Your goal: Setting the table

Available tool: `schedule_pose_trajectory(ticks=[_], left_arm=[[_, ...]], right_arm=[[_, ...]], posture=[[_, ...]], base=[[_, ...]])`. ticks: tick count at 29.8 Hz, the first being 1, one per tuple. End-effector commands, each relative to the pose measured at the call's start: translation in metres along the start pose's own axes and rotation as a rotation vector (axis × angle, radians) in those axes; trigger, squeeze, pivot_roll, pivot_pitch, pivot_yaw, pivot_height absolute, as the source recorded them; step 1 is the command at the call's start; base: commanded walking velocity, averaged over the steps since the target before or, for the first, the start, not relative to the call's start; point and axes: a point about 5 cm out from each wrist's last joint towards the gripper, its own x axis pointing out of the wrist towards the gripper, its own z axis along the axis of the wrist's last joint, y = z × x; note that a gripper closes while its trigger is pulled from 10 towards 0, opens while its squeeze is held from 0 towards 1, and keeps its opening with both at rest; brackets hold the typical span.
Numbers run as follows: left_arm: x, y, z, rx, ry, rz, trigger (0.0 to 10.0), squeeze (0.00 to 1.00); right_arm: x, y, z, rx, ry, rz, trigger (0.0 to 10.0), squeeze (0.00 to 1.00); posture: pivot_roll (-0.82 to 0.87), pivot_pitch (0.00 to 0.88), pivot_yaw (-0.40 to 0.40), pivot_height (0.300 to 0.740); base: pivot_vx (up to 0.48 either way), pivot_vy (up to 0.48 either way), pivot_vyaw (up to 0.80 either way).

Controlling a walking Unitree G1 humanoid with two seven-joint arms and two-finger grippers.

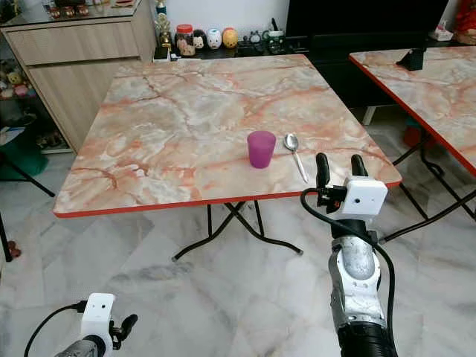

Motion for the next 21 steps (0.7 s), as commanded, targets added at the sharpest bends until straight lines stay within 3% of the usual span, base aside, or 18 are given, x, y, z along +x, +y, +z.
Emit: schedule_pose_trajectory(ticks=[1,7,21], left_arm=[[-0.0010,0.0022,-0.0028,-0.005,0.015,0.002,10.0,0.00],[-0.0011,0.0015,-0.0036,0.001,0.019,-0.003,10.0,0.00],[-0.0008,0.0005,-0.0031,0.005,0.018,-0.007,10.0,0.00]], right_arm=[[0.0008,0.0001,0.0022,0.006,-0.011,-0.002,10.0,0.00],[0.0004,0.0032,0.0014,0.013,-0.006,0.016,10.0,0.00],[0.0002,0.0052,0.0016,-0.016,-0.007,0.037,10.0,0.00]], posture=[[0.01,0.000,0.025,0.740],[0.00,0.000,0.025,0.740],[0.00,0.000,0.024,0.740]], base=[[0.000,0.000,0.00],[0.000,0.000,0.00],[0.290,0.000,0.00]])
